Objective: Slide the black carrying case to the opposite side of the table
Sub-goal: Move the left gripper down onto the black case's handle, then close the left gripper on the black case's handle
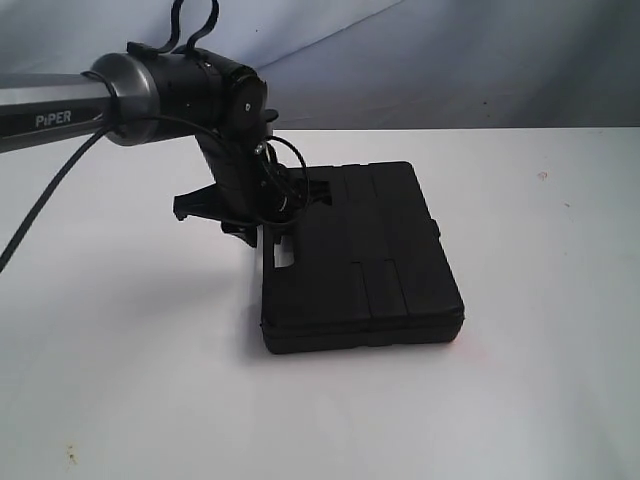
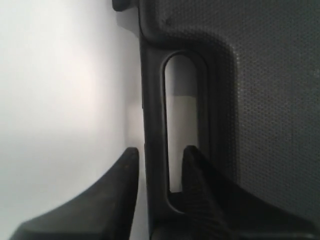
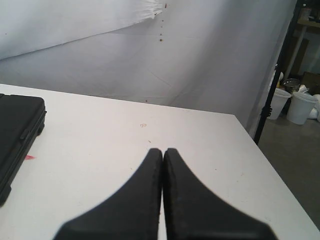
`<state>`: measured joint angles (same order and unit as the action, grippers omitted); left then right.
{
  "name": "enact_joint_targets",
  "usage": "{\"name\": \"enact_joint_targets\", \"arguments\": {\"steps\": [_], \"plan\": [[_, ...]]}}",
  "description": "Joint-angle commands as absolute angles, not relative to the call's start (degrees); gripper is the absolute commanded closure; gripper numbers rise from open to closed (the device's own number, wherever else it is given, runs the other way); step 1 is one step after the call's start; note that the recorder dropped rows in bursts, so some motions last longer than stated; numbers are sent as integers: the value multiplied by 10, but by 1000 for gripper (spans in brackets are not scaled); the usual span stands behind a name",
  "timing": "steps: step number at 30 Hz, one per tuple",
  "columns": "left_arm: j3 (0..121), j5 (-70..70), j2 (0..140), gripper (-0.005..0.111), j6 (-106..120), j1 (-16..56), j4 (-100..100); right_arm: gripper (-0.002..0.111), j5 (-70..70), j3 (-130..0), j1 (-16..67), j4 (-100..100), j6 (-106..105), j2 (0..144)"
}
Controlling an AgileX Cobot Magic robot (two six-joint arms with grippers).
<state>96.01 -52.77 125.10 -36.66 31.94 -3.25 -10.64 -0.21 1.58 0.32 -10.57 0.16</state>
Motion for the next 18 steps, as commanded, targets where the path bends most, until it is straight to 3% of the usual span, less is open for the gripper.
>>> {"name": "enact_joint_targets", "arguments": {"steps": [1,18], "plan": [[963,-516,1264,76,-393,319,-47,108,-105,0,12,7,-104,0],[963,-493,1296,78,-419,319,-63,108,-105,0,12,7,-104,0]]}}
